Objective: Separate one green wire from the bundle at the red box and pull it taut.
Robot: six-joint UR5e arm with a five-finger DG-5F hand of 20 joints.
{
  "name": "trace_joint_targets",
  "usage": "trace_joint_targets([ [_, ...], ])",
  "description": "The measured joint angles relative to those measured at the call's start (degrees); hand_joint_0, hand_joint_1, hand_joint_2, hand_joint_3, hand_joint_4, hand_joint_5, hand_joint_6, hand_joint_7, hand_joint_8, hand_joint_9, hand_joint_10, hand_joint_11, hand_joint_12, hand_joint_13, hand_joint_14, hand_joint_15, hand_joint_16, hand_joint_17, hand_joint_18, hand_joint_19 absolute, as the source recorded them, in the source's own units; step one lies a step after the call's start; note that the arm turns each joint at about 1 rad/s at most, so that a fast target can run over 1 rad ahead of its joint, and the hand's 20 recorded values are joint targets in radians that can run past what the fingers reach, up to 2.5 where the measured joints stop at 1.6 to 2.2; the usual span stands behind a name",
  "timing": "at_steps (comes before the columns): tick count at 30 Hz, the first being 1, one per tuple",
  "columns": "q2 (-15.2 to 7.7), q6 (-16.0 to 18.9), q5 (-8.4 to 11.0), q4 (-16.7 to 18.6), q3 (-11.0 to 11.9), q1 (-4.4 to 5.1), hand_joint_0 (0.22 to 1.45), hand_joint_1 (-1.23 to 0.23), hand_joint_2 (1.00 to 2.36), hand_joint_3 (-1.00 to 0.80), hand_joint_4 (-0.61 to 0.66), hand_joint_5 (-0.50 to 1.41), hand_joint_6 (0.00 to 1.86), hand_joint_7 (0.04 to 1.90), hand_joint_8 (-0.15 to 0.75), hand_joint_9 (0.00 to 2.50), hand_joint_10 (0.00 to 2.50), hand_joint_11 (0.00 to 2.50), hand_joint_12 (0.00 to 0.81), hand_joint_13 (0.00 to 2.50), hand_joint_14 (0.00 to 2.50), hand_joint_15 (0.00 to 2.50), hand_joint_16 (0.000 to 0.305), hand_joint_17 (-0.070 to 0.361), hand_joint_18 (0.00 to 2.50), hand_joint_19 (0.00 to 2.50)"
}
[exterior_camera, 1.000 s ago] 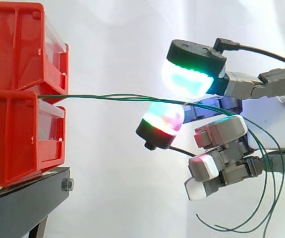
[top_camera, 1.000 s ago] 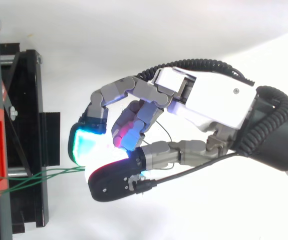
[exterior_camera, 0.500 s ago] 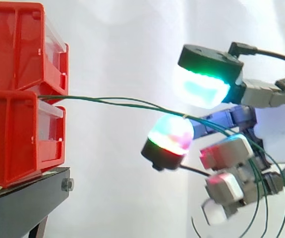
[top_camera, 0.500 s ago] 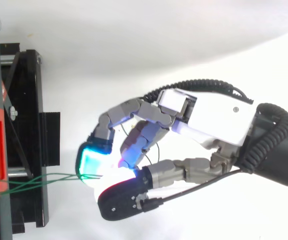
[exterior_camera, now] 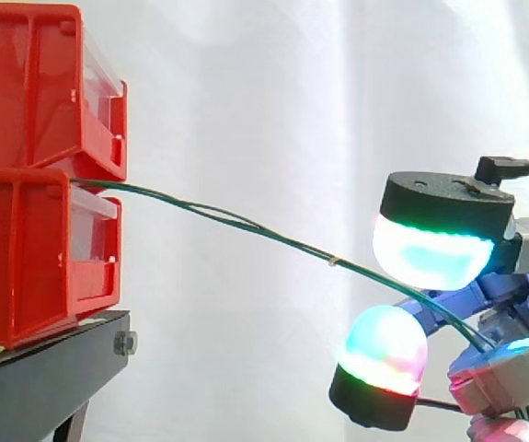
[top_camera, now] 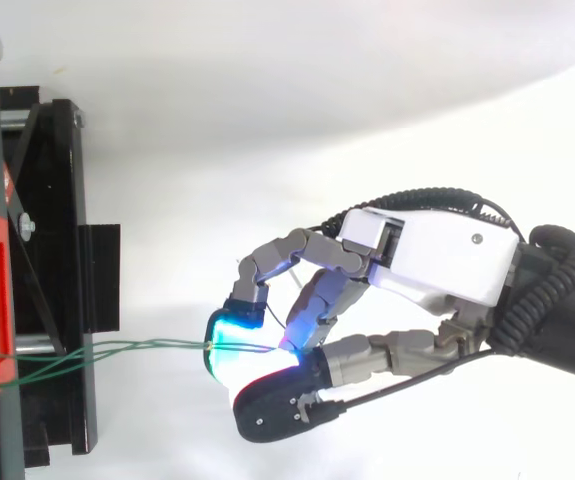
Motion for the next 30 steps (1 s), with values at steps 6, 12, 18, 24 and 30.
trace_joint_targets([
  [6, 0.0, -0.02, -0.06, 0.05, 1.14, -0.16, 0.56, -0.64, 1.0, -0.5, 0.1, -0.18, 0.84, 0.93, 0.275, 1.24, 0.02, 1.34, 0.35, 1.02, 0.03, 0.83, 0.058, 0.13, 0.66, 0.74],
  [12, 0.0, -1.17, 0.09, 1.65, 2.69, -0.78, 0.56, -0.62, 1.0, -0.5, 0.1, -0.17, 0.83, 0.93, 0.276, 1.25, 0.02, 1.32, 0.35, 1.02, 0.03, 0.83, 0.058, 0.13, 0.66, 0.74],
  [18, 0.0, -3.3, 0.13, 3.93, 3.53, -1.24, 0.61, -0.63, 1.01, -0.37, 0.09, -0.17, 0.85, 0.97, 0.265, 1.26, 0.02, 1.34, 0.344, 1.02, 0.03, 0.83, 0.057, 0.127, 0.66, 0.74],
  [24, -0.01, -5.2, 0.27, 4.95, 3.83, -1.39, 0.62, -0.68, 1.02, -0.28, 0.08, -0.17, 0.86, 1.0, 0.267, 1.25, 0.02, 1.35, 0.344, 1.02, 0.03, 0.82, 0.057, 0.127, 0.66, 0.74],
  [30, 0.0, -5.5, 0.31, 5.08, 3.86, -1.41, 0.6, -0.68, 1.01, -0.43, 0.1, -0.17, 0.88, 0.94, 0.268, 1.25, 0.02, 1.36, 0.345, 1.01, 0.03, 0.83, 0.056, 0.127, 0.66, 0.75],
])
